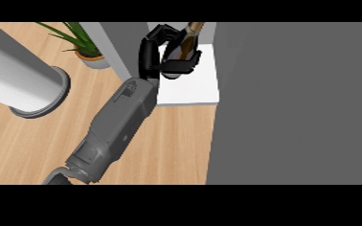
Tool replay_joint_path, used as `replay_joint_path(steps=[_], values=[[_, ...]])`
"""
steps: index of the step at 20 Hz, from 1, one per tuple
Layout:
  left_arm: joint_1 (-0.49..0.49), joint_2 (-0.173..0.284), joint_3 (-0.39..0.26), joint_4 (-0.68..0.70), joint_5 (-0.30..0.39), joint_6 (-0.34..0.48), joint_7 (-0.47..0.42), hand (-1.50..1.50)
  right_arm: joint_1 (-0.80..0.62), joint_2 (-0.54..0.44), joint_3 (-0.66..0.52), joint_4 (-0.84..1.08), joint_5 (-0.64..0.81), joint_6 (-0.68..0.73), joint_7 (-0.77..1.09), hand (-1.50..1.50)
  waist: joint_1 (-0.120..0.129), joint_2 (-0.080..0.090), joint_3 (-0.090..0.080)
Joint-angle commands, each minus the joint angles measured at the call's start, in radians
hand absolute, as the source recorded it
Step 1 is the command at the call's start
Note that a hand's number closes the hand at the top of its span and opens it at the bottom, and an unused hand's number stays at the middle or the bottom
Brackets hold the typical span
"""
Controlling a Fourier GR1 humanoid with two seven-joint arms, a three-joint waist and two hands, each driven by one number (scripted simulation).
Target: Pick up the wine, place it into the cabinet and close the cabinet
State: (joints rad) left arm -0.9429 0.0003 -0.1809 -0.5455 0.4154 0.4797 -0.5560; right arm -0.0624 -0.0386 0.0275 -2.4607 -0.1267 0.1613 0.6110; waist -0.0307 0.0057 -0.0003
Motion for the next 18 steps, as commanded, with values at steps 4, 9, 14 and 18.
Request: replay_joint_path(steps=[4, 9, 14, 18], values=[[-0.129, 0.009, 0.085, 0.172, 0.014, 0.023, -0.105, 1.5, 0.0, 0.004, 0.01, -0.083, -0.07, -0.011, 0.053, -1.5, -0.014, 0.006, 0.0], [-0.176, 0.016, 0.103, 0.246, 0.018, -0.006, -0.118, 1.5, 0.024, -0.013, -0.035, -0.069, -0.116, 0.021, 0.031, -1.5, -0.014, 0.006, 0.0], [-0.217, 0.001, 0.167, 0.294, 0.074, 0.009, -0.096, 1.5, 0.004, 0.02, 0.046, -0.086, -0.048, -0.015, 0.064, -1.5, -0.021, 0.008, -0.001], [-0.182, 0.0, 0.201, 0.305, 0.118, -0.062, -0.141, 1.5, -0.023, 0.011, 0.043, -0.07, -0.042, -0.014, 0.07, -1.5, -0.016, 0.008, -0.001]])
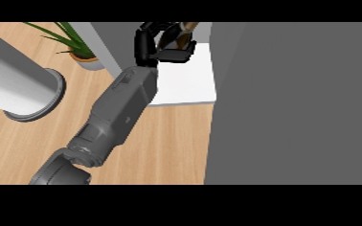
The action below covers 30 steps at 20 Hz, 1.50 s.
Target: Pick up the wine, place it into the cabinet and close the cabinet
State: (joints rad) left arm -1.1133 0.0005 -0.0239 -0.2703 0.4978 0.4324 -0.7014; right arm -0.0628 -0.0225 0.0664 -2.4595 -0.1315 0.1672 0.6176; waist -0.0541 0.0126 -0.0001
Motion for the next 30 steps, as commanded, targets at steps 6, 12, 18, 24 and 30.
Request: replay_joint_path(steps=[6, 12, 18, 24, 30], values=[[-0.008, 0.0, 0.064, 0.092, 0.064, -0.029, -0.07, 1.5, 0.011, 0.016, 0.021, -0.023, -0.025, 0.01, -0.029, -1.5, -0.018, 0.011, -0.001], [-0.032, 0.01, 0.075, 0.13, 0.041, -0.04, -0.077, 1.5, 0.031, 0.015, 0.032, -0.049, -0.025, 0.0, -0.013, -1.5, -0.019, 0.014, -0.001], [-0.037, 0.006, 0.057, 0.17, 0.007, -0.005, -0.054, -1.5, -0.029, -0.008, -0.012, -0.031, -0.048, -0.011, 0.031, -1.5, -0.008, 0.01, -0.001], [-0.006, 0.023, 0.044, 0.19, -0.019, 0.006, -0.07, -1.5, 0.023, -0.008, -0.03, -0.016, -0.057, 0.025, -0.042, -1.5, -0.011, 0.011, 0.0], [0.022, 0.006, 0.021, 0.213, -0.054, 0.075, -0.116, -1.5, -0.006, 0.008, -0.008, -0.036, -0.048, 0.002, -0.013, -1.5, -0.021, 0.016, -0.001]])
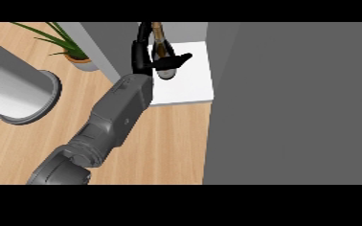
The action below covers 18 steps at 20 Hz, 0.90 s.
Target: Pick up the wine, place it into the cabinet and close the cabinet
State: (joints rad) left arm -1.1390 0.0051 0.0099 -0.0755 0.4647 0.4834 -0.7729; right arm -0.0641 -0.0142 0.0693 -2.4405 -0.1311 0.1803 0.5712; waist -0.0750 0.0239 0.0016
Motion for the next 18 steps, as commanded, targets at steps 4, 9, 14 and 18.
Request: replay_joint_path(steps=[4, 9, 14, 18], values=[[0.051, -0.005, 0.008, 0.007, -0.003, 0.041, -0.054, -1.5, 0.0, -0.018, -0.014, -0.044, -0.058, 0.011, 0.035, -1.5, -0.013, 0.007, -0.003], [0.031, 0.014, 0.028, -0.011, 0.006, 0.03, -0.065, -1.5, -0.045, 0.003, -0.004, -0.005, -0.049, 0.001, 0.022, -1.5, -0.005, 0.01, -0.003], [0.069, 0.028, 0.023, -0.005, -0.007, -0.054, -0.073, -1.5, -0.016, 0.005, 0.015, -0.035, -0.036, -0.001, 0.037, -1.5, -0.004, 0.007, -0.003], [0.075, 0.002, 0.021, -0.019, -0.016, -0.096, -0.091, -1.5, -0.006, 0.005, 0.026, -0.054, -0.029, -0.007, 0.054, -1.5, 0.005, 0.001, -0.003]])
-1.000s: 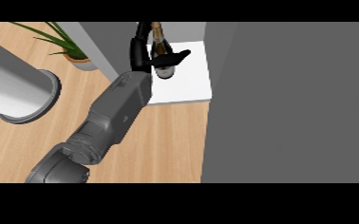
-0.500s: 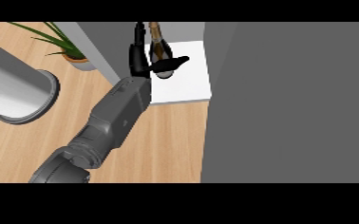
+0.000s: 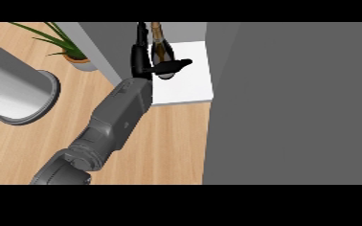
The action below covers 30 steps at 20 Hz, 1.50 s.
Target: Pick up the wine, place it into the cabinet and close the cabinet
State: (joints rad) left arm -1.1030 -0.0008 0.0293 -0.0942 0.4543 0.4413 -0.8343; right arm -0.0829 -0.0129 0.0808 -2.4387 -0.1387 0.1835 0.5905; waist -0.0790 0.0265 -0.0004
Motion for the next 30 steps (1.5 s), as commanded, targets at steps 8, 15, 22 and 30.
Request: replay_joint_path(steps=[8, 15, 22, 30], values=[[0.039, 0.001, -0.004, -0.002, -0.018, -0.118, -0.035, -1.5, 0.064, -0.013, -0.001, -0.055, -0.039, 0.012, -0.011, -1.5, 0.011, -0.004, 0.0], [0.068, 0.001, -0.003, -0.016, 0.023, -0.176, -0.043, -1.5, 0.039, 0.012, 0.063, -0.025, 0.018, -0.025, -0.024, -1.5, 0.012, -0.008, -0.001], [0.088, 0.001, -0.055, -0.065, 0.093, -0.206, -0.015, -1.5, 0.005, -0.007, 0.031, -0.042, -0.015, -0.028, 0.034, -1.5, 0.027, -0.021, 0.0], [0.231, 0.001, -0.257, -0.252, 0.241, -0.149, -0.012, -1.5, -0.026, 0.011, 0.051, -0.05, 0.014, -0.072, 0.089, -1.5, 0.022, -0.03, -0.001]])
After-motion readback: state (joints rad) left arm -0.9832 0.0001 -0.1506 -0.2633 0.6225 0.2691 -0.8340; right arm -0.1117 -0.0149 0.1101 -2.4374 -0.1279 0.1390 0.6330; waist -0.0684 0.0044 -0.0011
